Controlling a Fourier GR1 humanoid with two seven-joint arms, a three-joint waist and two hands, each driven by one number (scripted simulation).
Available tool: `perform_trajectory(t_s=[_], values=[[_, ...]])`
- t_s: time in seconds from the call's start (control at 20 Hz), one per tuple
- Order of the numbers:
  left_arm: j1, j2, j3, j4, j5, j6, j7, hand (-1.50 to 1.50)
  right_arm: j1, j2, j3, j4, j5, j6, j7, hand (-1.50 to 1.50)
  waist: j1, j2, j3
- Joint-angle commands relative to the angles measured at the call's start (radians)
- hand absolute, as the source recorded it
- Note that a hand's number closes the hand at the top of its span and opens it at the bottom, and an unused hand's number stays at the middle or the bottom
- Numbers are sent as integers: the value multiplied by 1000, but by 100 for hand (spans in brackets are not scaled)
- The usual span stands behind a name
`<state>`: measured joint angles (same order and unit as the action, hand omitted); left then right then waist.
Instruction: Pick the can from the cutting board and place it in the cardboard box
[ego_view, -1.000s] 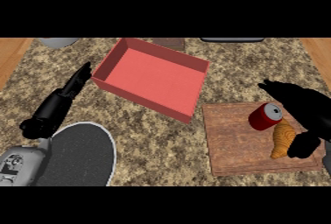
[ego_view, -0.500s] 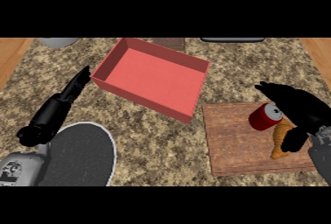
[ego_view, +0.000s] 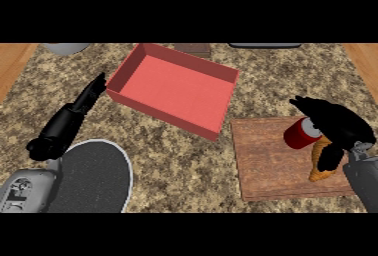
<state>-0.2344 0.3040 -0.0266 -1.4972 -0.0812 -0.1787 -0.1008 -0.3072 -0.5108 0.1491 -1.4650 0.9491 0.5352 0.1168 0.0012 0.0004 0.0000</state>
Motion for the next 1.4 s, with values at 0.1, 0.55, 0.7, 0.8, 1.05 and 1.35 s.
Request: perform_trajectory(t_s=[0.1, 0.55, 0.7, 0.8, 1.05, 1.35], values=[[49, -11, 22, -63, -10, -25, 5, 0, -53, 23, -22, 181, 98, -103, -66, -150, 6, 1, 0], [7, -57, 18, -27, -49, -32, 21, 0, -38, 49, 6, 213, 143, -129, -194, 150, 1, 1, 0], [51, -4, 73, -85, -2, -80, 27, 0, -46, 28, -13, 216, 143, -202, -271, 150, 6, 0, 0], [-4, -75, 26, -62, -42, -24, 85, 0, 4, 54, -3, 192, 175, -300, -272, 150, -1, 0, 0], [13, -42, 71, 10, -53, -56, -20, 0, -25, 78, -5, 173, 212, -322, -290, 150, -1, 0, 0], [-44, -87, -1, -35, -54, -65, 38, 0, -182, 496, 281, 154, 261, -283, -158, 150, 96, 13, -2]])
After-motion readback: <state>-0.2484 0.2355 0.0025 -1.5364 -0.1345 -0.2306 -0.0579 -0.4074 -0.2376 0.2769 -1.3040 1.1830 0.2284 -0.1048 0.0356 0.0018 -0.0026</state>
